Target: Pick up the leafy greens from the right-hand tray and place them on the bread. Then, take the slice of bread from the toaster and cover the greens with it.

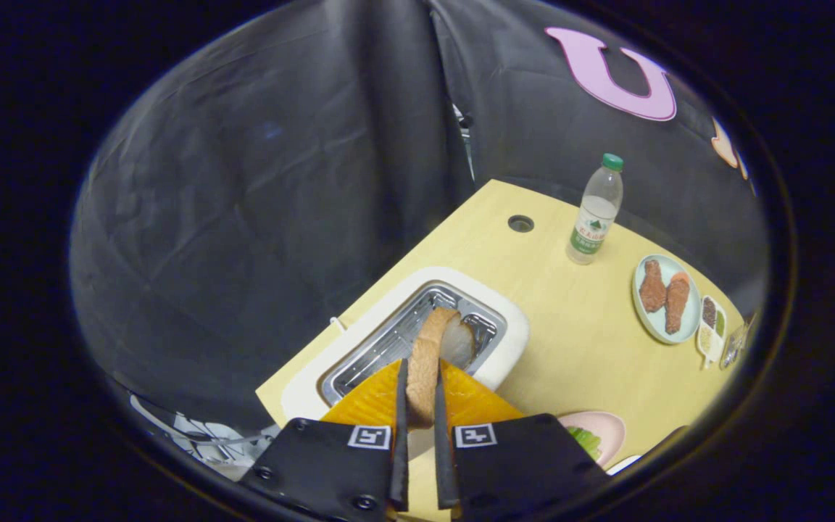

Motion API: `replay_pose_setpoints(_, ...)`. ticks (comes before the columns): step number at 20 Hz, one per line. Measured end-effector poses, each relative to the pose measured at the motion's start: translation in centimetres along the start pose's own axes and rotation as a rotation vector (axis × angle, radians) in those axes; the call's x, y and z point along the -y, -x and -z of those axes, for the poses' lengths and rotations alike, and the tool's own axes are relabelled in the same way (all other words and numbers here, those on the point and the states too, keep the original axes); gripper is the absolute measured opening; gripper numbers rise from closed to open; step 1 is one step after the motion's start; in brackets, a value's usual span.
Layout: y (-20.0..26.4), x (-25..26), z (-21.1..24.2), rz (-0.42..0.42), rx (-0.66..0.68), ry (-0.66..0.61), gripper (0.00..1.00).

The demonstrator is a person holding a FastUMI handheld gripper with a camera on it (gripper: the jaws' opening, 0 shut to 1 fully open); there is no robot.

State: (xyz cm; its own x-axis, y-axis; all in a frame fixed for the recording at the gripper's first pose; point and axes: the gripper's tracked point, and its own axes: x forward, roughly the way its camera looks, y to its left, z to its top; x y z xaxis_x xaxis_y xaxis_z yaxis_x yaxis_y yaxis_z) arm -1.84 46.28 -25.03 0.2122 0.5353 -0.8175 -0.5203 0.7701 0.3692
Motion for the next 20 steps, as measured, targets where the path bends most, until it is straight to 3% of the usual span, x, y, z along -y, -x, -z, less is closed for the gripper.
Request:
replay_pose_setpoints(2, 0.6, -0.1, -0.6, -0.015, 0.026, -0.021, 0.08)
replay_pose_setpoints(13, 8.3, 2.9, -2.5, -0.099, 0.187, -0.171, 0.08)
replay_pose_setpoints(15, 10.4, 4.3, -1.6, -0.089, 0.212, -0.202, 0.08)
replay_pose_setpoints(20, 10.6, 8.9, 0.8, -0.003, 0.212, -0.237, 0.08)
